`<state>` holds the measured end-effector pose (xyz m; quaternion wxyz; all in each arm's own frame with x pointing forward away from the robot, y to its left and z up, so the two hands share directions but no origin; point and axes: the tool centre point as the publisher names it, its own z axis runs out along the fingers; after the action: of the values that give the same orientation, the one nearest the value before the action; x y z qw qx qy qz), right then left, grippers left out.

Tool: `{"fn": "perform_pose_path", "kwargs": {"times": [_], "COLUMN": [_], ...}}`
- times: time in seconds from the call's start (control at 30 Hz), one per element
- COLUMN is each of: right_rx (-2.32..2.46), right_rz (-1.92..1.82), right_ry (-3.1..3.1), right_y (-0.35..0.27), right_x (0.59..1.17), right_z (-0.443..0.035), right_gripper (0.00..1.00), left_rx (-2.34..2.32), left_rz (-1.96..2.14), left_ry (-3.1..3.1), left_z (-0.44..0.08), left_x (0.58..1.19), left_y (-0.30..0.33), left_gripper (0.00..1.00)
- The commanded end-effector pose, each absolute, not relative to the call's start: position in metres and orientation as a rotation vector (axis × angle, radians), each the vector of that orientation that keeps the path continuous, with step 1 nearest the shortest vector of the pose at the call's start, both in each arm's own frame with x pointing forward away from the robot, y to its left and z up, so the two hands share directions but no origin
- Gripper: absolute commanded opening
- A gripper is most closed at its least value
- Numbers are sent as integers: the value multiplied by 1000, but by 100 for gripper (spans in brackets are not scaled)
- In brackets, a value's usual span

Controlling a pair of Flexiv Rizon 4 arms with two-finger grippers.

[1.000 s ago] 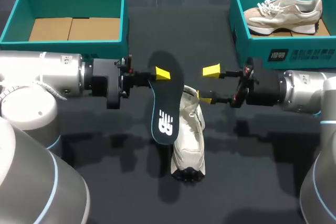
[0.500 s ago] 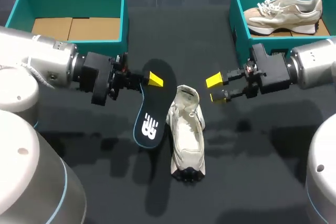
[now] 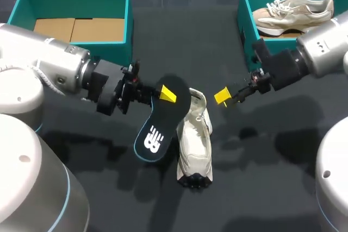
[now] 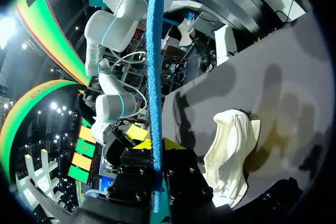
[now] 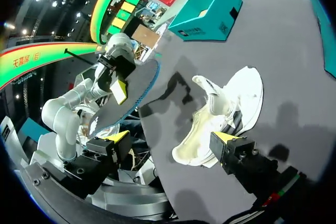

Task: Take the shoe out of the shoebox, open the shoe tongue, remove and reinsert the insole, then place the shoe into the shoebox

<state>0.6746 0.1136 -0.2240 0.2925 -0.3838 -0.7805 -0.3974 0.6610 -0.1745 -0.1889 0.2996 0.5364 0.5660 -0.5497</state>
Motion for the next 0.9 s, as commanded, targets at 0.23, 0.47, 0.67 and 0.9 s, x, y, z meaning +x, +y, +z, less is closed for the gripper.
{"fn": "perform_pose_path", "kwargs": {"times": [0.23, 0.47, 0.67, 0.9], "right_rx": [-1030, -975, -712, -636], "right_rz": [-994, -985, -1000, -934], "right_ry": [-2236, -2284, -2516, -2620], "right_y": [111, 108, 89, 81], "right_x": [669, 665, 640, 633], "right_z": [-219, -223, -232, -239], "right_gripper": [100, 100, 100, 100], "left_rx": [1445, 1452, 1377, 1345], "left_rz": [-1487, -1614, -1881, -2001], "left_ry": [1484, 1469, 1453, 1468], "left_z": [-192, -189, -188, -191], "left_x": [667, 649, 623, 615], "left_y": [-168, -173, -176, -179], "left_gripper": [0, 0, 0, 0]}}
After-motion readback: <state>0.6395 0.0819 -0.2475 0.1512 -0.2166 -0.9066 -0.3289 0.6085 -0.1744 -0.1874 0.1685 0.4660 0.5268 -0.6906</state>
